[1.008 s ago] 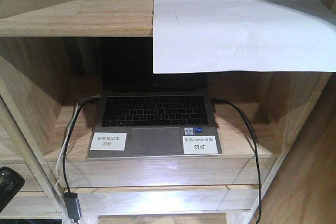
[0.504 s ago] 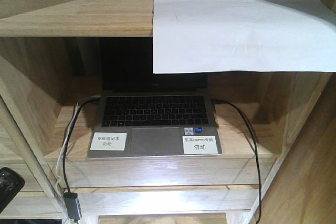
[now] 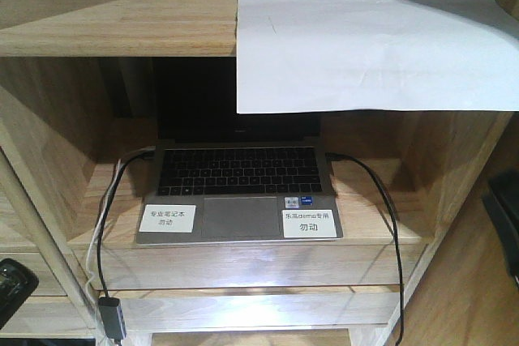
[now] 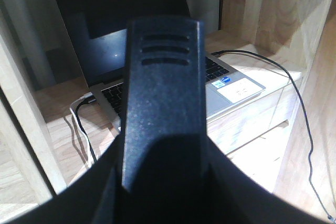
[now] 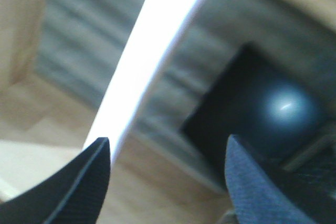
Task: Grab stapler and paper to desk for stapling
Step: 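Reach the right gripper to the white paper edge and pinch it, then pull the white paper off the shelf toward the robot with right gripper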
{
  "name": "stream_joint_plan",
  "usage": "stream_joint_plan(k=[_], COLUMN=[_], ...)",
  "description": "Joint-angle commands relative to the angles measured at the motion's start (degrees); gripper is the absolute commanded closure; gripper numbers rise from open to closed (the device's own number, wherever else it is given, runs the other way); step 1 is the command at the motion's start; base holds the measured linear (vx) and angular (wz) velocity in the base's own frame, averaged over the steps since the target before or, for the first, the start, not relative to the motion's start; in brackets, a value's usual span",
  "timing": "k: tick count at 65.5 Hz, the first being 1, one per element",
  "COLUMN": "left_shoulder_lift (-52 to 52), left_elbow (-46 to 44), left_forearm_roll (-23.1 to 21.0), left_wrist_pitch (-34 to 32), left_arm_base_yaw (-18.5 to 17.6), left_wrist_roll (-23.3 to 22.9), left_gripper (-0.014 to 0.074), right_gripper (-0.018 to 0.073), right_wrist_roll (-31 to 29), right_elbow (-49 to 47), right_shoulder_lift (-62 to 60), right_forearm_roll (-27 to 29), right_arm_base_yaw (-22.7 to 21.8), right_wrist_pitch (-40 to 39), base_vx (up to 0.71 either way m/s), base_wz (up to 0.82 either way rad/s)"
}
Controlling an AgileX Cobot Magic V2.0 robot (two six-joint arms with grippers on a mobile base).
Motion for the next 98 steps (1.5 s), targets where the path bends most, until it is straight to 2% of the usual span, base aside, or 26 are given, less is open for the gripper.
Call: stream_joint_plan(k=[1,16,51,60,66,71,74,83,98], left_shoulder_lift=[0.6,0.6,0.6,0.6,0.6,0.6,0.6,0.6,0.6], left_elbow=[-1.7,-1.7,-1.7,-1.7,-1.7,-1.7,-1.7,-1.7,-1.7], left_forearm_roll=[-1.1,-1.1,-1.1,-1.1,-1.1,-1.1,-1.1,-1.1,-1.1], left_wrist_pitch=[-6.4,-6.4,-6.4,-6.4,-6.4,-6.4,-6.4,-6.4,-6.4], left_arm_base_yaw=[-0.3,-0.3,-0.3,-0.3,-0.3,-0.3,-0.3,-0.3,-0.3], left_wrist_roll=[-0.2,-0.2,-0.2,-0.2,-0.2,-0.2,-0.2,-0.2,-0.2], left_gripper=[0.0603,0.0603,0.0603,0.0603,0.0603,0.0603,0.0603,0.0603,0.0603], right_gripper=[0.0099,0.0099,0.01,0.0114,0.0154,0.0237,0.03,0.0564,0.057], right_wrist_roll=[2.1,5.0,5.6,5.4,5.1,5.0,4.7,3.6,1.7], right_elbow=[-4.5,-10.5,-21.6,-25.3,-26.9,-27.0,-27.0,-26.8,-21.9], right_shoulder_lift=[5.4,15.1,31.1,33.7,35.2,36.2,36.3,34.5,25.8], right_forearm_roll=[-1.8,-4.6,-4.8,-3.6,-2.2,-0.6,-0.3,-0.5,1.5], right_arm_base_yaw=[0.2,0.2,0.2,2.7,4.3,5.0,5.4,5.4,5.4], right_wrist_pitch=[-7.6,-12.4,-18.6,-19.5,-19.9,-22.5,-23.7,-25.4,-22.8], base_vx=[0.0,0.0,0.0,0.0,0.0,0.0,0.0,0.0,0.0], base_wz=[0.0,0.0,0.0,0.0,0.0,0.0,0.0,0.0,0.0])
